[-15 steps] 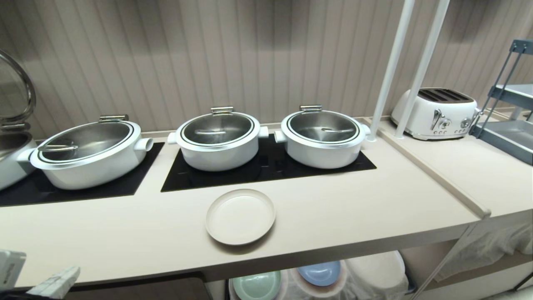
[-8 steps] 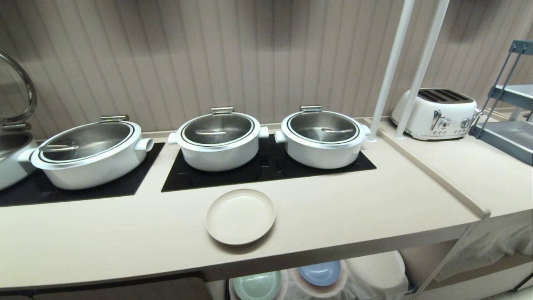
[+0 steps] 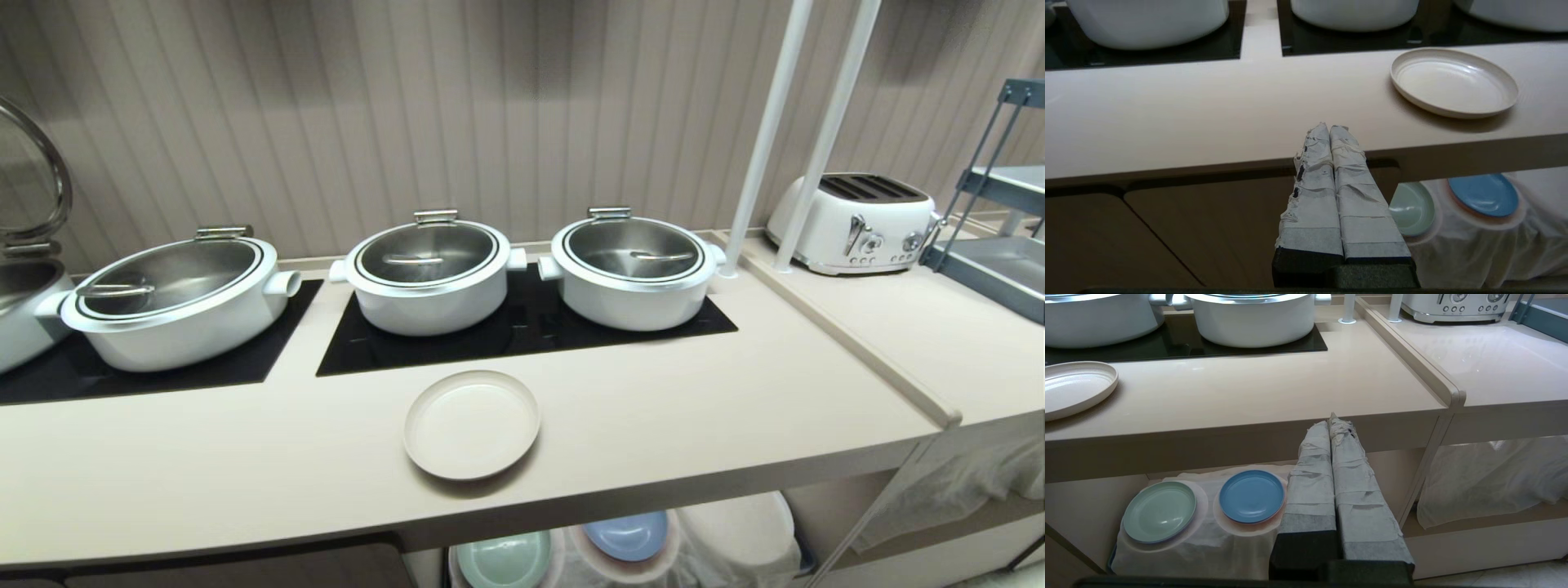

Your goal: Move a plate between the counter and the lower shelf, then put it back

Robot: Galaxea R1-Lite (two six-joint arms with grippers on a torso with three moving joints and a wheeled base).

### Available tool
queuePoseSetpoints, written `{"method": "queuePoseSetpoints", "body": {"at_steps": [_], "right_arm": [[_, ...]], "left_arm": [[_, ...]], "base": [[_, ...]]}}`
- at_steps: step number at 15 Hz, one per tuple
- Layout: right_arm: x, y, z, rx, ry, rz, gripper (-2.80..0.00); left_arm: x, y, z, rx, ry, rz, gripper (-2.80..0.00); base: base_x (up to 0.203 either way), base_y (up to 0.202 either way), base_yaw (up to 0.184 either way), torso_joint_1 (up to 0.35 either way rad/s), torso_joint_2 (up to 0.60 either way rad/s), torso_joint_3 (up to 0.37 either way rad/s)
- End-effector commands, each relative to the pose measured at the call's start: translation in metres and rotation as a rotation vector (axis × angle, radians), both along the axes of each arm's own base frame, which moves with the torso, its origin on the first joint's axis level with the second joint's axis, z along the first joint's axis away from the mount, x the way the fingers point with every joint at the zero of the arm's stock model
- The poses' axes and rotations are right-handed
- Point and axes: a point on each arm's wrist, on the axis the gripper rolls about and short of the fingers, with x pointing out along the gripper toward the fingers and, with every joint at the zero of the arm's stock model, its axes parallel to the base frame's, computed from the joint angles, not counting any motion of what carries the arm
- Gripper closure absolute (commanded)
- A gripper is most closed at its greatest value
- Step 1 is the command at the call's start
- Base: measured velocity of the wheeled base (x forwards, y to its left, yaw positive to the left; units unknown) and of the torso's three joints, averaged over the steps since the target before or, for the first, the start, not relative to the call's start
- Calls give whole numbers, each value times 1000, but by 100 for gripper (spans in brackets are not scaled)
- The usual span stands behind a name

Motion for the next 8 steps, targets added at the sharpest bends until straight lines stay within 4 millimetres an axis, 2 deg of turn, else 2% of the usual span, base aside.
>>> {"method": "queuePoseSetpoints", "body": {"at_steps": [1, 8], "right_arm": [[0, 0, 0, -1, 0, 0, 0], [0, 0, 0, -1, 0, 0, 0]], "left_arm": [[-7, 0, -2, -11, -82, -9, 0], [-7, 0, -2, -12, -80, -10, 0]], "base": [[0, 0, 0, 0, 0, 0], [0, 0, 0, 0, 0, 0]]}}
